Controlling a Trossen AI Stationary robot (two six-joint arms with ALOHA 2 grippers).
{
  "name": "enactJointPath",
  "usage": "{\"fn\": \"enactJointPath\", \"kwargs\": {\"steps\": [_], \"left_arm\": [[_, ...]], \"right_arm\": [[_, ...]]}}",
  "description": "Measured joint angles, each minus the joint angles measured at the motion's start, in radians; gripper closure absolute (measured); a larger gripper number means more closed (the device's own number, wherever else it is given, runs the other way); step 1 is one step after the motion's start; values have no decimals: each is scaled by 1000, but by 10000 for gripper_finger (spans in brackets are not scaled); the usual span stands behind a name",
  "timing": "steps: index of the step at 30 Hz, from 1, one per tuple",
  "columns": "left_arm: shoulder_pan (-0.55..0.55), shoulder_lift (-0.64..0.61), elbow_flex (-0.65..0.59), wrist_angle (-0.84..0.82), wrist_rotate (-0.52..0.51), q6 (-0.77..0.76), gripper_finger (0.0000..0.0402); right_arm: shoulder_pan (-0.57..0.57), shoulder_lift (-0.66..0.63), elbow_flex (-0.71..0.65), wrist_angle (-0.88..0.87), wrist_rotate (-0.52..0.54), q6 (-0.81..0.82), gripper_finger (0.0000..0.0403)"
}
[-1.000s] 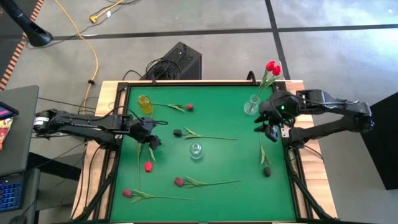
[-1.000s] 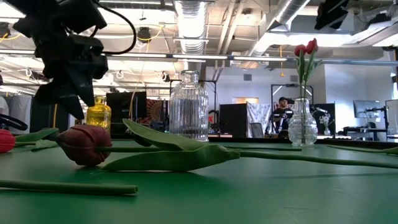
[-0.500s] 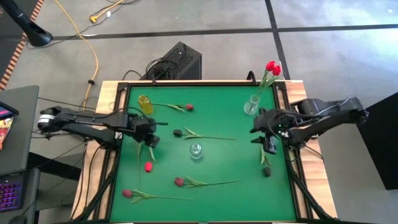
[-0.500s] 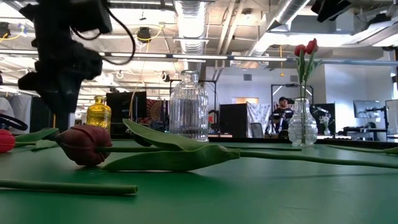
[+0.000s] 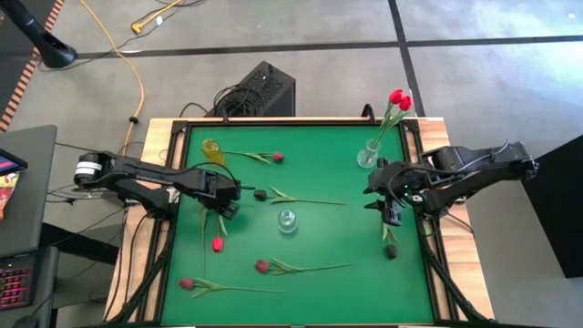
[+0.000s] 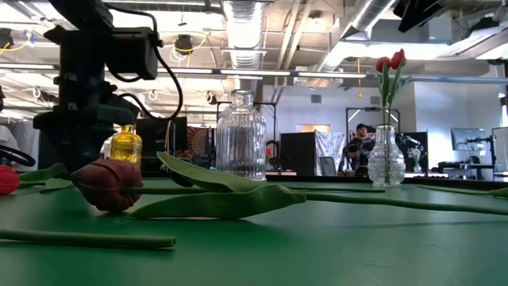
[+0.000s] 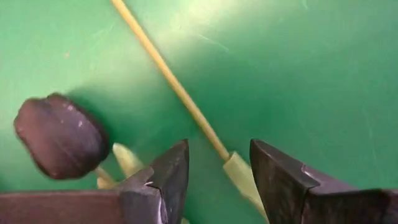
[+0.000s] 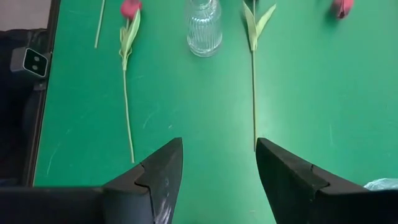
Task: Sort flowers into vase by color
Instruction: Put the red tulip into the right transparent vase
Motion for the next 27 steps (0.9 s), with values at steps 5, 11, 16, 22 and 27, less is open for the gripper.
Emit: {"fn": "enactJointPath", "kwargs": {"steps": [5,11,16,22,27], "left_arm": [[0,21,-3,4,-44,-17,245],[0,87,-21,70,-13,-12,248],[0,109,-14,77,11,32,284],[0,90,16,53,-6,88,379],[0,82,55,52,-14,148,396]], "right_arm": [[-1,8,0,1,0,-6,173],[-1,20,0,3,4,-17,173],[-8,23,0,2,5,-19,173],[-9,23,0,2,5,-23,173],[-9,22,0,4,5,-26,173]]}}
